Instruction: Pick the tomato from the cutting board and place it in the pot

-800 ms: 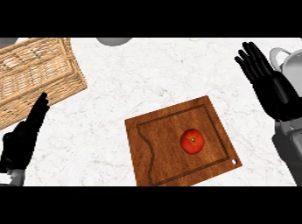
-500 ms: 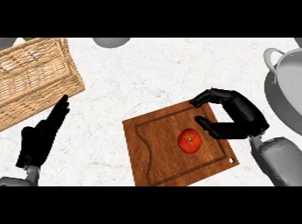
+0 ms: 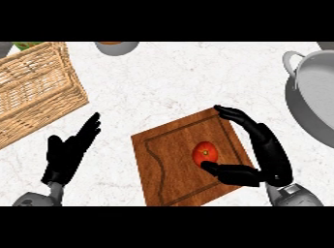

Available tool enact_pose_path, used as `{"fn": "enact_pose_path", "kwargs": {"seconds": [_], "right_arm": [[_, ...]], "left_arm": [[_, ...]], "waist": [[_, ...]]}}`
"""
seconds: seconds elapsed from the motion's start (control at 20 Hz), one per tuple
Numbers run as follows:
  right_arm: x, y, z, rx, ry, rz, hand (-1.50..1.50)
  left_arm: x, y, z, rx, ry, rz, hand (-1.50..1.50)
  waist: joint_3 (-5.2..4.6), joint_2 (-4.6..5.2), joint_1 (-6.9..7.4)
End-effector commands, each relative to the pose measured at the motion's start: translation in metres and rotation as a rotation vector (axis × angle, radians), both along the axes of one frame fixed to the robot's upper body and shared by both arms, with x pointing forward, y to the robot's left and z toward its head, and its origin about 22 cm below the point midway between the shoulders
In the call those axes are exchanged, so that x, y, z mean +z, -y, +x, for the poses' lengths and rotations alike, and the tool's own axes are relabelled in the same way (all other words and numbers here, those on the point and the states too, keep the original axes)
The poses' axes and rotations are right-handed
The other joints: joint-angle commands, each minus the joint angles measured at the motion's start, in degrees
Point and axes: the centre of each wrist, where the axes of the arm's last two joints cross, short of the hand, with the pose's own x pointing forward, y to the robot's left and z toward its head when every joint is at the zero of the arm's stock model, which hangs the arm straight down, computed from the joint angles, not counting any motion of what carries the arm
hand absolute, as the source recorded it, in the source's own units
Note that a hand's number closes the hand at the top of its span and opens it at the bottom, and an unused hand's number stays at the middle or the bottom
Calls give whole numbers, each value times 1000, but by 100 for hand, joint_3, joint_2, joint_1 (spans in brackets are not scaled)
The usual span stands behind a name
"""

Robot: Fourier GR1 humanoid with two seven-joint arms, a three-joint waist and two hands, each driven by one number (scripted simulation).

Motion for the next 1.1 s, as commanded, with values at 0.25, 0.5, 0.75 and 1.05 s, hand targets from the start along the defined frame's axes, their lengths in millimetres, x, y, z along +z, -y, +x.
{"fn": "enact_pose_path", "kwargs": {"seconds": [0.25,0.5,0.75,1.05], "right_arm": [[68,5,-37,2,-185,-261,-150],[100,-1,-45,21,-362,-282,-150],[95,-29,-11,24,-536,-336,-150],[52,-9,8,155,-675,-573,-150]], "left_arm": [[0,-2,21,-42,-14,-18,0],[3,11,21,-35,-3,-26,0],[-8,3,14,-57,-5,-23,0],[-2,-4,6,-60,14,-26,0]], "waist": [[-19,6,88],[-6,12,164],[-6,39,274],[3,37,313]]}}
